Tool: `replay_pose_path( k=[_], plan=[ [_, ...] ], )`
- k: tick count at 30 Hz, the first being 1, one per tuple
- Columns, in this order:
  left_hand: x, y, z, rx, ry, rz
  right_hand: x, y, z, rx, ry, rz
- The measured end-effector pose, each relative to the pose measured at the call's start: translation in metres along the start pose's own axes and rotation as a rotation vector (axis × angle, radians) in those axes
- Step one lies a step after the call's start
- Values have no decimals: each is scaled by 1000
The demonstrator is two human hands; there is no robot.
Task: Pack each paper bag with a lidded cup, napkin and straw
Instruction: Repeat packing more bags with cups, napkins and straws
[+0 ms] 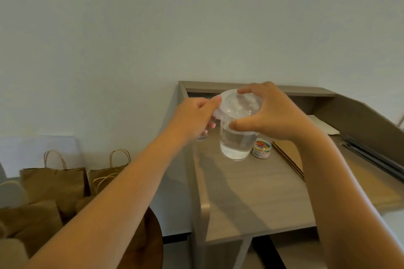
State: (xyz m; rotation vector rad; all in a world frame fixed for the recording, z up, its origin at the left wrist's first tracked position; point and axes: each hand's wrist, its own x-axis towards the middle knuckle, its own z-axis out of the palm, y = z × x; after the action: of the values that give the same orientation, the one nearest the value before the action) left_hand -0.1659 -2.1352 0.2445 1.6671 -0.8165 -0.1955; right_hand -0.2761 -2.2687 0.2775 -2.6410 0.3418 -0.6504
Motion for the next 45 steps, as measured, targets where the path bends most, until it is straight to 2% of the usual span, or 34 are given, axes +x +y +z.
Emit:
replay_pose_path(
  k=[5,13,17,19,21,23,27,32,37,40,45],
  plan=[
    [-34,2,-49,81,80,63,-8,-47,17,94,-58,-90],
    [-110,-38,-127,136,193,-56,-28,-117,90,155,-234,-235],
    [-153,-82,-165,67,237,-242,-46,-142,138,215,-370,-269],
    [-174,-121,-181,165,256,-376,-58,-151,168,265,-432,-266],
    [-198,-166,-191,365,213,-466,-69,-159,202,310,-465,-246],
    [-222,-202,-192,506,97,-511,-78,-163,233,336,-474,-223],
    [-252,-243,-186,644,-46,-588,-100,-164,278,365,-492,-174],
    [-262,-268,-185,823,-52,-641,-115,-156,316,278,-570,-161],
    [-267,-282,-180,1106,-139,-671,-129,-149,362,-4,-668,-66],
    [-269,-289,-177,1067,-90,-705,-134,-145,385,-146,-767,26],
    [-272,-300,-182,964,-81,-711,-140,-138,423,-174,-906,141]
  ],
)
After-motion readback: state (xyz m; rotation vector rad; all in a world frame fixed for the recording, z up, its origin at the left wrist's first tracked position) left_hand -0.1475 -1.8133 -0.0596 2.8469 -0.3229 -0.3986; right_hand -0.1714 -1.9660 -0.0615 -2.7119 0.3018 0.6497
